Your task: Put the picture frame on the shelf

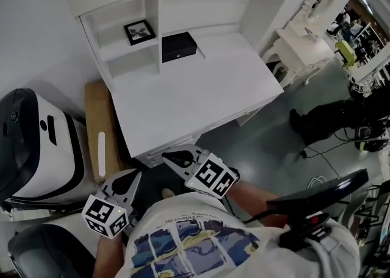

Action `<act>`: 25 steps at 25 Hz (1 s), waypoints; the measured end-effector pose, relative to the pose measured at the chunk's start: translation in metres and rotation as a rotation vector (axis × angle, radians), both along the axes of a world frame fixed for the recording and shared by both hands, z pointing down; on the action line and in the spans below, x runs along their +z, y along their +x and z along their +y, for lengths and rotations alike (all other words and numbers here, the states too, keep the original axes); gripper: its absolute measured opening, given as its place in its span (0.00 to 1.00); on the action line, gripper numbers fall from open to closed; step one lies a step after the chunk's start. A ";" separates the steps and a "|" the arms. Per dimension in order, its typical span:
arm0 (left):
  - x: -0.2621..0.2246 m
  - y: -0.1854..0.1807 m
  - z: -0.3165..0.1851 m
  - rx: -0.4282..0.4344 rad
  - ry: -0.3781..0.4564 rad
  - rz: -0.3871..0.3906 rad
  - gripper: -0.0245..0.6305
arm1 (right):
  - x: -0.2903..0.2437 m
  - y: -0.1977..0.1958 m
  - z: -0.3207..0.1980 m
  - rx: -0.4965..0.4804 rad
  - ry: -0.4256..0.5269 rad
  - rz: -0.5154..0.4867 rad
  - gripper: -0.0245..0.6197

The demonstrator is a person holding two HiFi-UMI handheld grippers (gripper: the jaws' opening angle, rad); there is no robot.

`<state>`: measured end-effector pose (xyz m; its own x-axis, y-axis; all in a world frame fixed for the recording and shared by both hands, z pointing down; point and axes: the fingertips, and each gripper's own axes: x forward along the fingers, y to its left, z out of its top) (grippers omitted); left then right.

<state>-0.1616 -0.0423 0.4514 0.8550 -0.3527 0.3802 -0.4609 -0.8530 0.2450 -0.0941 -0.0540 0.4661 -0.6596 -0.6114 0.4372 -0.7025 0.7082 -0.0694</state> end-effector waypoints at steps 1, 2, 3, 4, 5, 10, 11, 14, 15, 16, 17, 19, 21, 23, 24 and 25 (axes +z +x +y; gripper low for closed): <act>0.001 0.000 0.000 0.000 -0.002 -0.001 0.06 | 0.001 0.000 0.000 -0.001 -0.001 0.000 0.08; 0.002 0.001 0.000 0.001 -0.003 -0.001 0.06 | 0.001 0.001 0.001 0.000 -0.002 0.000 0.08; 0.003 0.002 0.000 0.002 -0.005 -0.001 0.06 | 0.002 0.002 0.001 0.000 -0.004 0.002 0.08; 0.003 0.003 0.000 0.003 -0.006 -0.002 0.06 | 0.003 0.003 0.000 0.001 -0.005 0.003 0.08; 0.004 0.004 -0.001 0.004 -0.008 -0.004 0.06 | 0.003 0.004 -0.001 0.002 -0.006 0.004 0.08; 0.007 0.009 -0.006 0.009 -0.016 -0.011 0.06 | 0.004 0.010 -0.005 0.005 -0.013 -0.003 0.08; 0.007 0.011 -0.007 0.008 -0.019 -0.012 0.06 | 0.005 0.011 -0.006 0.006 -0.014 -0.004 0.08; 0.008 0.016 -0.011 0.013 -0.025 -0.018 0.06 | 0.005 0.015 -0.010 0.008 -0.018 -0.009 0.08; 0.008 0.018 -0.012 0.016 -0.026 -0.020 0.06 | 0.005 0.017 -0.011 0.008 -0.019 -0.011 0.08; 0.009 0.019 -0.013 0.018 -0.028 -0.022 0.06 | 0.006 0.018 -0.012 0.007 -0.019 -0.012 0.08; 0.009 0.021 -0.014 0.019 -0.029 -0.024 0.06 | 0.006 0.019 -0.014 0.007 -0.019 -0.012 0.08; 0.010 0.025 -0.019 0.019 -0.031 -0.028 0.06 | 0.006 0.023 -0.019 0.007 -0.019 -0.015 0.08; 0.010 0.030 -0.025 0.018 -0.032 -0.031 0.06 | 0.006 0.029 -0.024 0.008 -0.020 -0.016 0.08; 0.009 0.036 -0.032 0.018 -0.032 -0.034 0.06 | 0.006 0.035 -0.029 0.007 -0.022 -0.017 0.08; 0.008 0.040 -0.035 0.018 -0.033 -0.034 0.06 | 0.005 0.039 -0.031 0.006 -0.023 -0.017 0.08; 0.008 0.044 -0.038 0.018 -0.033 -0.034 0.06 | 0.005 0.043 -0.034 0.006 -0.023 -0.017 0.08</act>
<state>-0.1175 -0.0802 0.4593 0.8472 -0.3241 0.4209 -0.4543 -0.8528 0.2577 -0.0515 -0.0880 0.4708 -0.6633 -0.6052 0.4403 -0.7054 0.7020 -0.0978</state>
